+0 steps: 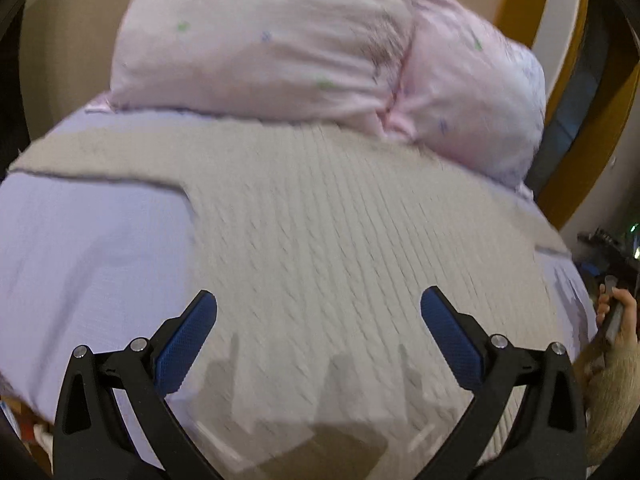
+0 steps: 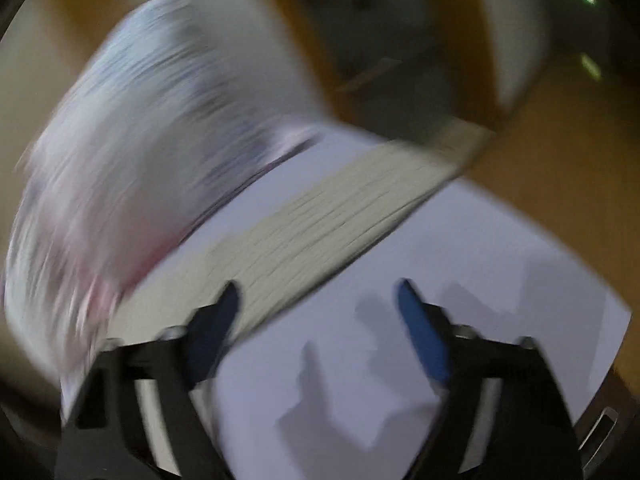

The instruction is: Fold small clothes

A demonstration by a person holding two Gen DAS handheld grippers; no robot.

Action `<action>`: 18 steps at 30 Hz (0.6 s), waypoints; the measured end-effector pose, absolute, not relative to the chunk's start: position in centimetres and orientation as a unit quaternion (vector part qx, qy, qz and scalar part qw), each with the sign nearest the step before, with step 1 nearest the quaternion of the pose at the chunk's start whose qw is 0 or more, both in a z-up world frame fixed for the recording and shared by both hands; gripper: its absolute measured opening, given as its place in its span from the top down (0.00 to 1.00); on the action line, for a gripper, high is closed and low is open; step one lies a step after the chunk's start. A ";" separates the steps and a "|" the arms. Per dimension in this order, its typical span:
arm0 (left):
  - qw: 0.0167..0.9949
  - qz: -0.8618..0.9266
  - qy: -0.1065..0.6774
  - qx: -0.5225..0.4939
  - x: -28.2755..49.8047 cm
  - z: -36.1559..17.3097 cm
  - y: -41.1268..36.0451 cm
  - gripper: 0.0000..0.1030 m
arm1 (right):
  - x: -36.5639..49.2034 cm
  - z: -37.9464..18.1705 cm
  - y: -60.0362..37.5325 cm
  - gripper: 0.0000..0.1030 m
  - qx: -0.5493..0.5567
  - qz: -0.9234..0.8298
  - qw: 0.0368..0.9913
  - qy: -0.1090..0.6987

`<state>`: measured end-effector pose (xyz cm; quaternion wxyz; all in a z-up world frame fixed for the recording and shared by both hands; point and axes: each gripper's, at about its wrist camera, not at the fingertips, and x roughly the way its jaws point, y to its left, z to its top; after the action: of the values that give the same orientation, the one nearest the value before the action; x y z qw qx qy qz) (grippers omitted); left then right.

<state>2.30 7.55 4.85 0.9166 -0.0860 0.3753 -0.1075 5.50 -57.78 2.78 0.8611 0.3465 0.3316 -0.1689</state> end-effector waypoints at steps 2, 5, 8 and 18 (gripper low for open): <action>0.920 -0.115 0.357 -0.115 3.5 5.3 9.5 0.01 | 6.9 0.8 -63.2 0.45 0.441 -0.185 0.815 0.328; 0.920 -0.091 0.354 -0.143 5.5 5.3 12.4 0.01 | 7.7 -1.9 -67.0 0.60 0.524 -0.183 0.767 0.322; 0.915 -0.049 0.361 -0.176 6.8 4.8 15.4 0.01 | 8.3 -2.7 -68.6 0.67 0.542 -0.176 0.763 0.305; 0.908 0.049 0.332 -0.251 9.0 4.0 23.6 0.10 | 9.5 -4.1 -70.3 0.94 0.572 -0.193 0.752 0.264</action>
<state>9.04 23.62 4.00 0.9082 -0.2506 0.3318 0.0488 9.47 -70.32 -4.12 0.7525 0.5718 0.2635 -0.1934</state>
